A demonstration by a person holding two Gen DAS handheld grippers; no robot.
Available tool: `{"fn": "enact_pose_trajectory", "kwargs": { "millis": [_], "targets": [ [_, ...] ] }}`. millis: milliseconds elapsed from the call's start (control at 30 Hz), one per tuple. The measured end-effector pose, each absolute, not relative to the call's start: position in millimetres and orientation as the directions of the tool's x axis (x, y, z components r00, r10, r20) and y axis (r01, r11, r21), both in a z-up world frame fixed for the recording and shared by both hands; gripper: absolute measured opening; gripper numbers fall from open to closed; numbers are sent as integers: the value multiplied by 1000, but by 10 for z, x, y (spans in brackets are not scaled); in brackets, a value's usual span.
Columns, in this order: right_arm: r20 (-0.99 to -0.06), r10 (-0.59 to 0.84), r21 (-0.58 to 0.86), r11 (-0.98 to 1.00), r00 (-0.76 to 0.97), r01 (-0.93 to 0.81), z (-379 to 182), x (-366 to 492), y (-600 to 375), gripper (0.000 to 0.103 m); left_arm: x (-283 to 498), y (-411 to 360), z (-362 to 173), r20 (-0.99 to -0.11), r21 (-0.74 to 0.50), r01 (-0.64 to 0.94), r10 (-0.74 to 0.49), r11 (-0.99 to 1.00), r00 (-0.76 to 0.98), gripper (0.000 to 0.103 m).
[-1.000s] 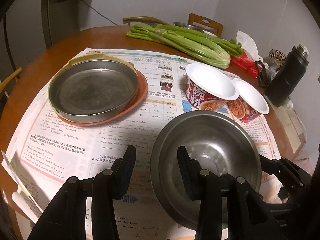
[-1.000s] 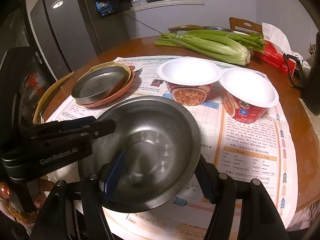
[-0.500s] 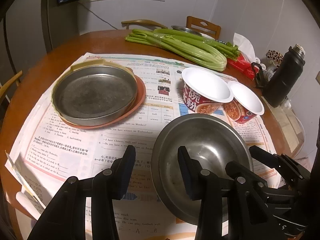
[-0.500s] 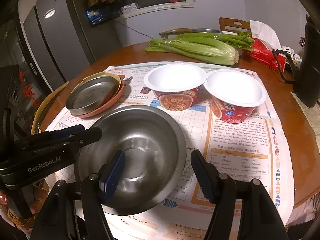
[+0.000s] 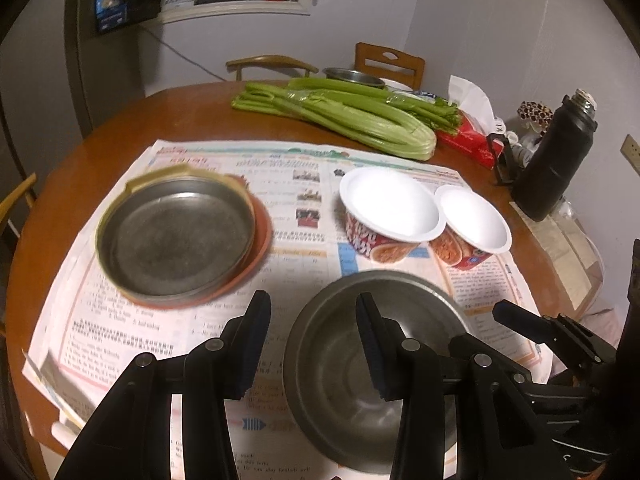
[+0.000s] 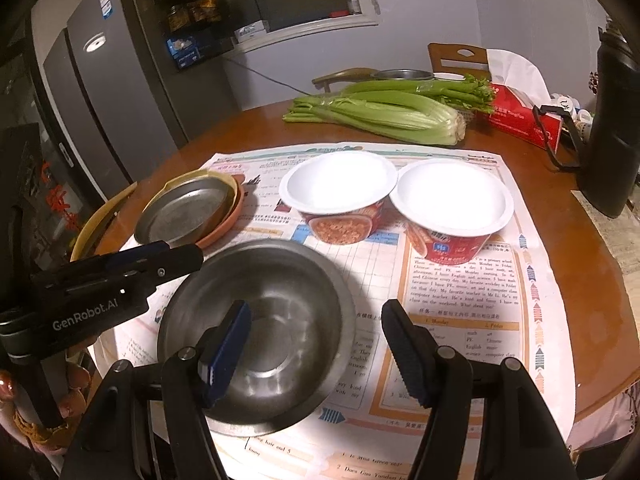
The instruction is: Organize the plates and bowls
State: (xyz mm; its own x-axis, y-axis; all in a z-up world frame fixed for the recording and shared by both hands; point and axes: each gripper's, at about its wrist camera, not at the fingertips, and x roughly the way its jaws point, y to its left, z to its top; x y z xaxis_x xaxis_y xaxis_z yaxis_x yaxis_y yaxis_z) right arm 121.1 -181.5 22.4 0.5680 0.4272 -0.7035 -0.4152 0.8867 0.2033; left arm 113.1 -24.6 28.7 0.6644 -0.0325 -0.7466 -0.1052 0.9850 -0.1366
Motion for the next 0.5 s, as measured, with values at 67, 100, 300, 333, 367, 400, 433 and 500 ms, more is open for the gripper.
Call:
{"fn": "enact_pose_trajectory", "kwargs": {
  "millis": [67,100,300,333,367,400,433,500],
  "targets": [
    [-701,435,220,886,565,-409,239,1250,-1840,68,1199,-254,330,-742,-135,-92,-39,987,669,46],
    [-699,440,228,884,563,-408,246,1272,-1849,68,1226,-256,345,-740,-134,-87,-42,987,672,46],
    [-707,467,297,878,532,-375,232,1508,-1853,68,1485,-269,410,-736,-132,-54,-61,990,675,46],
    [-713,479,326,873,512,-362,205,1581,-1849,68,1525,-273,416,-735,-132,-51,-64,990,675,46],
    [-716,484,341,871,502,-354,187,1624,-1843,68,1569,-283,418,-735,-131,-44,-67,990,675,46],
    [-719,488,352,870,495,-345,174,1670,-1839,68,1631,-289,408,-738,-132,-37,-73,991,671,46],
    [-720,489,362,870,492,-336,161,1717,-1833,68,1671,-299,400,-741,-136,-33,-79,990,667,46],
    [-721,489,369,871,491,-325,145,1802,-1809,68,1784,-296,367,-753,-156,-17,-108,988,649,46]
  ]
}}
